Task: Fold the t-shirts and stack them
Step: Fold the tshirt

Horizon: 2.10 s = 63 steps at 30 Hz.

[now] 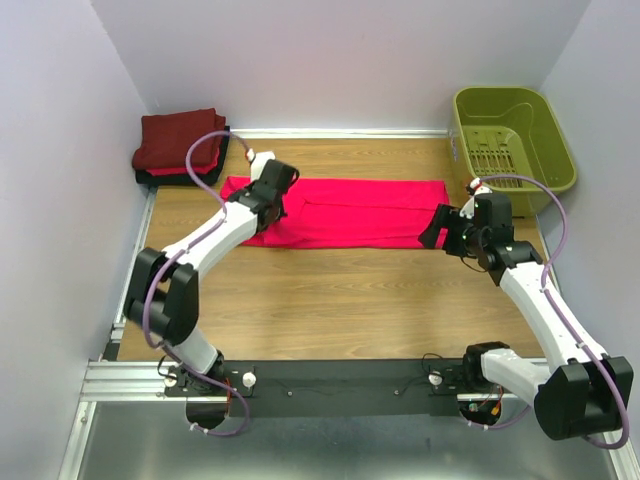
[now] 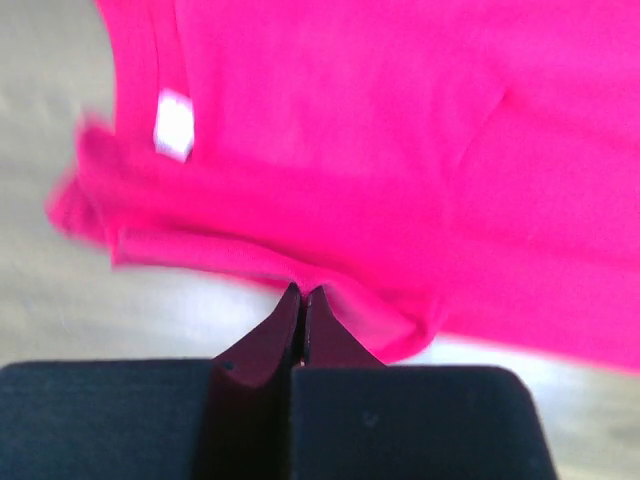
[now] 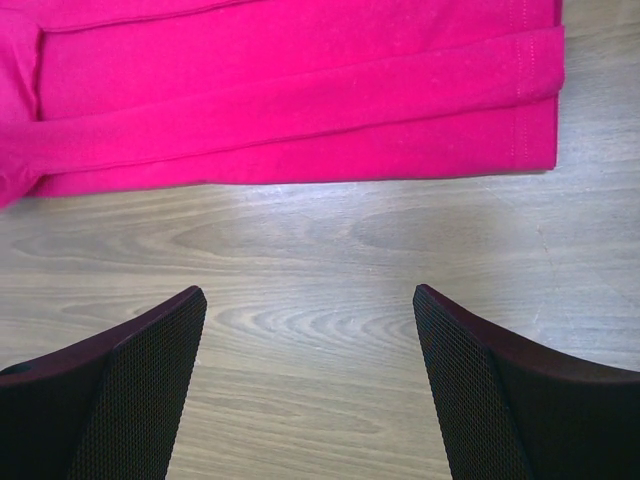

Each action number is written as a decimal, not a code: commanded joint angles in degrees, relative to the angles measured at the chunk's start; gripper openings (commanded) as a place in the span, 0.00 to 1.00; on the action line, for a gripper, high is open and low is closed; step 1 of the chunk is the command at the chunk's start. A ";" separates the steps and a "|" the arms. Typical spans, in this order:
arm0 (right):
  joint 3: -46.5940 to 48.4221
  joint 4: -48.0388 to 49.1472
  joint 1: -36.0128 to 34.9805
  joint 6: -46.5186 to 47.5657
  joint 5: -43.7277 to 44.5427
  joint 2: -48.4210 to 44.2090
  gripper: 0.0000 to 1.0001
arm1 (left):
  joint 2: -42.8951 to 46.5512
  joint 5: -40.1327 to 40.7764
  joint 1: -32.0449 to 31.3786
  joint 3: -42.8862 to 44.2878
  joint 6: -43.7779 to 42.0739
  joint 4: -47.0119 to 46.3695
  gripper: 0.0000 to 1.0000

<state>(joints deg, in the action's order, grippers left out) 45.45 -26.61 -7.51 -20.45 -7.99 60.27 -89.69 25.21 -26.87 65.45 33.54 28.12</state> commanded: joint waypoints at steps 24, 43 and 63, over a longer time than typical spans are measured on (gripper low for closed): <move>2.01 -3.01 -0.31 3.31 -3.79 1.34 0.91 | -30.54 10.47 2.44 32.28 -14.03 -8.52 0.03; 15.61 0.59 -9.89 9.28 -3.70 22.42 0.91 | -12.72 2.40 9.37 16.42 -4.55 -8.87 0.79; 36.37 1.03 -24.22 19.92 11.33 51.25 0.91 | -10.15 -0.43 20.46 -7.00 -5.59 -16.34 0.57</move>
<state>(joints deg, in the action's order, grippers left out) 78.81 -25.74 -30.70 -2.26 -0.45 108.53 -98.13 24.34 -7.20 59.11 27.88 13.69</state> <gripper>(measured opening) 0.909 0.576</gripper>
